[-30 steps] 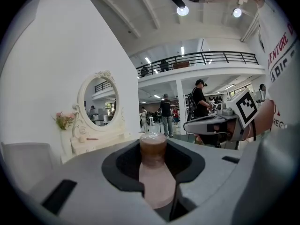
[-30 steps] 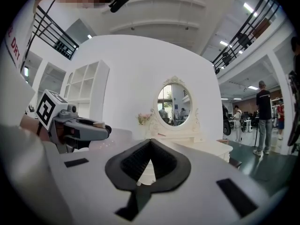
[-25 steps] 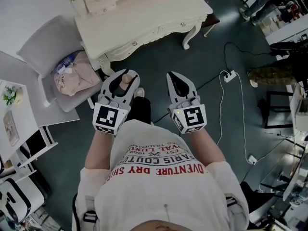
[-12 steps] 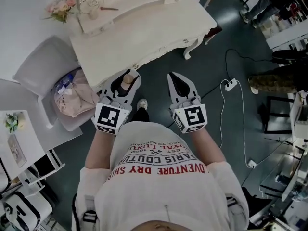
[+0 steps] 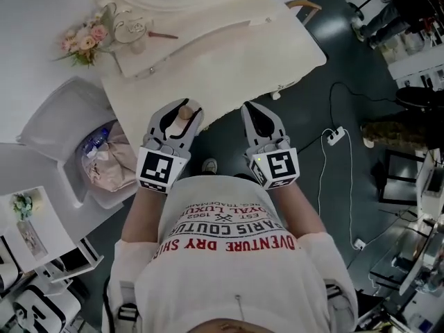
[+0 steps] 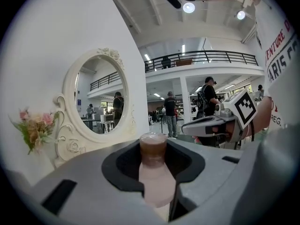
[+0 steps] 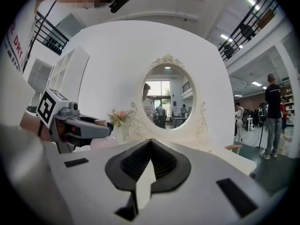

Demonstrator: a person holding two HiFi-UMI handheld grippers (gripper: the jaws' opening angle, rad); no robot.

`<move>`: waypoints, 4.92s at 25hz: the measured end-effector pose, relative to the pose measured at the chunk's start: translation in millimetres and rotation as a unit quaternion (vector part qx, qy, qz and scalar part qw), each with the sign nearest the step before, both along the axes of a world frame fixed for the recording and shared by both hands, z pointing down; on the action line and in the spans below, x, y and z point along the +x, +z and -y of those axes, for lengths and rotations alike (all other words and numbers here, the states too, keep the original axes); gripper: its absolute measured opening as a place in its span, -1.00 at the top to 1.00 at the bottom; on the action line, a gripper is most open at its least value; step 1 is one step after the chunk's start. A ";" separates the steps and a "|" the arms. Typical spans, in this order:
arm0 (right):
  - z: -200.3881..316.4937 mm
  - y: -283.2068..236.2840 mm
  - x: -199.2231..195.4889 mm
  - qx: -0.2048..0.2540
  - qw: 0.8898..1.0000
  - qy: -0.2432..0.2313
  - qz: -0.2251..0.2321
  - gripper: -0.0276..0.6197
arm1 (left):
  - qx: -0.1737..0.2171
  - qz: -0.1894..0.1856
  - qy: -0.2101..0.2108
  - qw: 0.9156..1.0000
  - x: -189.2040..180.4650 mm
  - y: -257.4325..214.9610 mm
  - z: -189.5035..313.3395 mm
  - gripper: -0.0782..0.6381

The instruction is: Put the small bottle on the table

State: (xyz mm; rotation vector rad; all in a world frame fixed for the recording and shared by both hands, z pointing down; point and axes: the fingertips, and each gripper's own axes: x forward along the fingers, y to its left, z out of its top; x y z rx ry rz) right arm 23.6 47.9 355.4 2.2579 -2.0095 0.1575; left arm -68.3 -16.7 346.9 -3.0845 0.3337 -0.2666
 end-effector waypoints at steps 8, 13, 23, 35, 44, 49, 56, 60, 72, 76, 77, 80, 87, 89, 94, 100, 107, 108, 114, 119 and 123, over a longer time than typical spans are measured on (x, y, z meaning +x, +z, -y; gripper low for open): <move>71.9 10.4 29.3 -0.005 0.999 -0.044 0.013 0.92 | -0.012 0.010 -0.040 0.999 26.8 11.5 61.2 0.40; 113.5 13.4 58.8 -0.006 0.996 -0.092 0.008 0.92 | -0.011 0.021 -0.081 0.996 51.3 20.3 90.9 0.40; 188.6 15.1 116.8 -0.010 0.976 -0.220 -0.002 0.92 | -0.014 0.018 -0.214 0.977 98.1 27.5 143.9 0.40; 234.4 76.8 152.3 -0.053 0.945 -0.322 0.021 0.92 | -0.043 0.041 -0.294 0.954 142.0 112.2 173.9 0.40; 251.4 118.2 159.9 -0.076 0.935 -0.344 0.037 0.92 | -0.075 0.068 -0.303 0.948 154.2 176.7 181.9 0.40; 256.0 134.6 160.5 -0.089 0.932 -0.348 0.042 0.92 | -0.085 0.075 -0.300 0.947 160.3 197.7 185.3 0.40; 254.3 145.4 159.3 -0.102 0.929 -0.353 0.038 0.92 | -0.096 0.076 -0.300 0.946 158.3 213.4 182.6 0.40; 252.6 145.9 160.7 -0.104 0.930 -0.352 0.032 0.92 | -0.095 0.068 -0.299 0.947 157.1 214.1 182.0 0.40; 241.8 144.1 150.4 -0.106 0.934 -0.341 0.025 0.92 | -0.076 0.056 -0.304 0.948 153.2 215.1 179.7 0.40; 235.1 138.9 143.9 -0.101 0.935 -0.339 0.023 0.92 | -0.090 0.041 -0.307 0.947 152.3 211.5 181.6 0.12; 233.4 136.8 142.8 -0.099 0.936 -0.337 0.023 0.91 | -0.090 0.038 -0.304 0.948 153.1 208.6 180.6 0.08; 228.7 129.5 140.3 -0.090 0.939 -0.331 0.023 0.92 | -0.082 0.039 -0.291 0.952 157.6 197.4 175.4 0.04; 215.5 100.7 133.3 -0.062 0.946 -0.317 0.015 0.92 | -0.037 0.038 -0.309 0.950 147.1 144.9 166.1 0.05; 211.3 89.9 131.3 -0.053 0.948 -0.315 0.010 0.92 | -0.032 0.025 -0.315 0.948 138.6 123.3 163.3 0.14; 202.2 68.8 135.6 -0.035 0.953 -0.300 0.007 0.92 | -0.015 0.009 -0.334 0.942 118.7 82.8 158.2 0.60; 192.0 44.2 135.1 -0.011 0.959 -0.284 0.006 0.92 | -0.004 0.002 -0.321 0.947 108.7 49.4 142.0 0.76; 186.4 17.8 136.6 0.020 0.963 -0.270 -0.003 0.92 | 0.017 -0.008 -0.310 0.951 100.7 15.0 134.7 0.76; 186.0 15.7 137.0 0.023 0.963 -0.269 -0.002 0.92 | 0.019 -0.011 -0.311 0.950 99.0 11.5 134.6 0.76; 184.3 10.6 139.4 0.031 0.963 -0.267 0.004 0.92 | 0.019 -0.016 -0.310 0.950 95.3 6.0 134.0 0.76; 182.4 12.1 142.9 0.030 0.963 -0.267 0.004 0.92 | 0.015 -0.008 -0.312 0.950 96.6 11.9 133.8 0.76; 181.1 11.7 143.7 0.029 0.963 -0.269 0.002 0.92 | 0.013 -0.009 -0.311 0.950 98.6 11.8 132.5 0.76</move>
